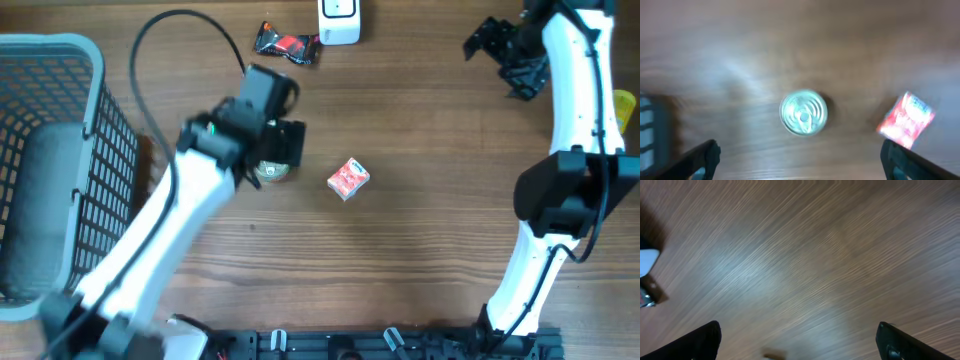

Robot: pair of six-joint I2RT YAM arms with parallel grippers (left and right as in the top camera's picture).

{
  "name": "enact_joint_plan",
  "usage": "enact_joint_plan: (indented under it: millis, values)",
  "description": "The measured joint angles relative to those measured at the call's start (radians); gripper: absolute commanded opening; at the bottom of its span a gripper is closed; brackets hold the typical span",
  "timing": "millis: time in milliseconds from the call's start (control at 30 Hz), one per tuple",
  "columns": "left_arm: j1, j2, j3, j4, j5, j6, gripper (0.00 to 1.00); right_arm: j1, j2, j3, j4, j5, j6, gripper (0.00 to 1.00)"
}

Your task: Scan the item barcode

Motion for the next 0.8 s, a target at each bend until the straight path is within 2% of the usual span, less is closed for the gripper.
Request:
enact_joint_plan:
  millis: [133, 333, 533, 800]
  values:
    - [0.146, 0.14, -0.001, -0.055, 0.23, 0.209, 1.0, -0.004, 0.0, 0.0, 0.016, 0.0, -0.031, 1.0]
    - [0.228, 0.245, -0.003, -0.086, 0.361, 0.397, 1.0, 0.017, 0.0, 0.0, 0.045, 0.0, -0.047, 1.0]
    - [0.225, 0.268, -0.004, -0.025, 0.423, 0.389, 1.0, 0.029, 0.0, 0.0, 0.047, 0.0, -0.048, 1.0]
    - [0.198, 0.27, -0.005, 0.057, 0.427, 0.589, 1.0, 0.029, 0.0, 0.0, 0.045, 0.0, -0.048, 1.0]
